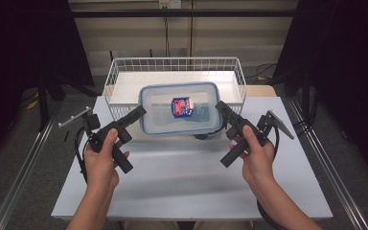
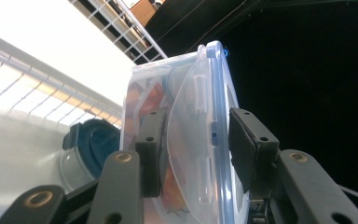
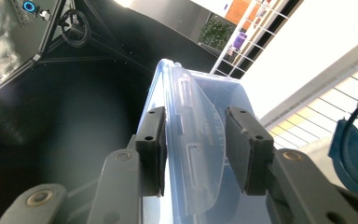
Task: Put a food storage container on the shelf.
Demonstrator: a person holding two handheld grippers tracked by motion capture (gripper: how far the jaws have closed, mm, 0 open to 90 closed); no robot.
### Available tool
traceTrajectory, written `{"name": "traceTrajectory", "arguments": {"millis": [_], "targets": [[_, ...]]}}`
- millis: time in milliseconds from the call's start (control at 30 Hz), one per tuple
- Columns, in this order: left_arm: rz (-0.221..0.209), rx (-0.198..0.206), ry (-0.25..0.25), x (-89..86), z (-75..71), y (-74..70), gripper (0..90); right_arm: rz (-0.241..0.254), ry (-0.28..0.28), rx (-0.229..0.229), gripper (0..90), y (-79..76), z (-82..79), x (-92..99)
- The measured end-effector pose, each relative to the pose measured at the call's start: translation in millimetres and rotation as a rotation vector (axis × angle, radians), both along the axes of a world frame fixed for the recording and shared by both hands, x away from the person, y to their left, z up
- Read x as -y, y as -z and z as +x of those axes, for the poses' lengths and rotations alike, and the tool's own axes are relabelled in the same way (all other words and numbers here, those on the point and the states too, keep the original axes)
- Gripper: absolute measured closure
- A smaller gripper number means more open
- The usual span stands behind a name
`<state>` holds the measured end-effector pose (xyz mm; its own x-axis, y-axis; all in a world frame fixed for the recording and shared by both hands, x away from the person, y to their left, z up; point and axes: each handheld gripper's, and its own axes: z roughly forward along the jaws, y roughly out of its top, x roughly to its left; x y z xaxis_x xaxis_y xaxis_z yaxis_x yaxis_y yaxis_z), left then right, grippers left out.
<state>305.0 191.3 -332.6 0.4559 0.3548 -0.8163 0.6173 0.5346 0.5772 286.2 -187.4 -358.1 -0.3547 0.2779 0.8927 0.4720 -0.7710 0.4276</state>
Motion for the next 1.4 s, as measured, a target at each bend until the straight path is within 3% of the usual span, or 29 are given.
{"name": "traceTrajectory", "arguments": {"millis": [467, 933, 1167, 1400], "targets": [[-0.026, 0.007, -0.016, -0.2, 27.9, -16.3, 59.3, 0.036, 0.039, -0.001, 60.7, -16.4, 28.4, -7.0], [-0.044, -0.017, -0.041, 1.1, 60.6, -20.2, 58.8, 0.012, 0.095, 0.002, 60.8, -26.6, 52.4, -13.5], [-0.067, -0.045, -0.066, 2.5, 84.5, -22.8, 58.6, 0.002, 0.126, 0.004, 60.8, -31.0, 67.8, -18.4], [-0.042, -0.051, -0.091, 6.1, 103.3, -22.0, 57.7, -0.004, 0.157, -0.022, 60.7, -31.3, 82.3, -21.8]]}}
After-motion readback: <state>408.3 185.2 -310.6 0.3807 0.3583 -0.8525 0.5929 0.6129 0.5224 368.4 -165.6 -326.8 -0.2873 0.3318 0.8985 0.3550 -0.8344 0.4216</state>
